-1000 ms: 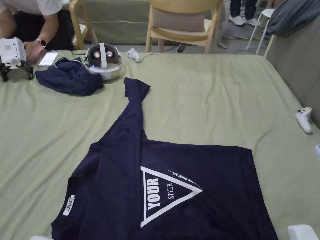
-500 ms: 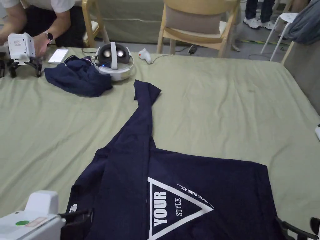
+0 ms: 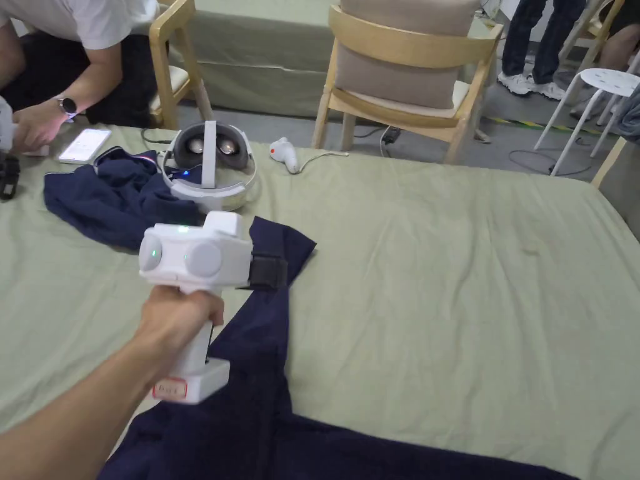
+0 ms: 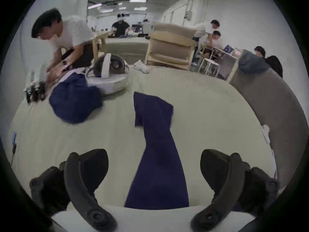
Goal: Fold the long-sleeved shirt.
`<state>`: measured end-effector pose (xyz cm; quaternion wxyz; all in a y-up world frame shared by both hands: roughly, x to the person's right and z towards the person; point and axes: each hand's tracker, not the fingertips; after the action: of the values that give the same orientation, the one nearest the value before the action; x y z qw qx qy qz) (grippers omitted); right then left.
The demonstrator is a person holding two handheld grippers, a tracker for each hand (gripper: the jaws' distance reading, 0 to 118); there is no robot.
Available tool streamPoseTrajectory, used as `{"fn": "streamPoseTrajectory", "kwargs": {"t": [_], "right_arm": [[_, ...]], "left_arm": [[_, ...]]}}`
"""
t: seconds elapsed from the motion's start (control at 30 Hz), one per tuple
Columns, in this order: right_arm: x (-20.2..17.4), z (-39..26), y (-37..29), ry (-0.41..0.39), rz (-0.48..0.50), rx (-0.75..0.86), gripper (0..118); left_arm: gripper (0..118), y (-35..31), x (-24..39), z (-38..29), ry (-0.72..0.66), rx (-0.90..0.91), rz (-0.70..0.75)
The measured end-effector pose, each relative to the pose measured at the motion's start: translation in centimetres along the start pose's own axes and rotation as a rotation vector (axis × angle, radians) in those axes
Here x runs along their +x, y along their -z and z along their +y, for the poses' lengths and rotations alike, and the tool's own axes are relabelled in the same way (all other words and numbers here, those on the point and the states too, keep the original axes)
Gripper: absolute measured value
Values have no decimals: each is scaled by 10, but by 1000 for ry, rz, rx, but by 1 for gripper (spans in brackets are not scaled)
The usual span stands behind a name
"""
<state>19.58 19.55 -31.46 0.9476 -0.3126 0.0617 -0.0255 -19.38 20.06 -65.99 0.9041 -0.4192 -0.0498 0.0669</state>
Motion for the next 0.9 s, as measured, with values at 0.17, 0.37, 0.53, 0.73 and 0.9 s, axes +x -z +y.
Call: {"fn": "streamPoseTrajectory", "kwargs": {"t": [0.17,0.37,0.53,0.73,0.9], "right_arm": [[6,5,26,-46,-15,-11,0],[11,-4,45,-36,-30,-37,0],[11,8,45,-22,-21,-14,0],[-2,26,9,-10,-6,58,0],[-9,24,-40,16,4,110,0]], "left_arm": [[106,87,-4,65,-29,-68,125],[10,120,-12,70,-161,-155,80],[9,64,-9,44,-45,-9,75],[9,-69,11,18,53,201,-16],[9,-187,35,-39,130,330,-18]]}}
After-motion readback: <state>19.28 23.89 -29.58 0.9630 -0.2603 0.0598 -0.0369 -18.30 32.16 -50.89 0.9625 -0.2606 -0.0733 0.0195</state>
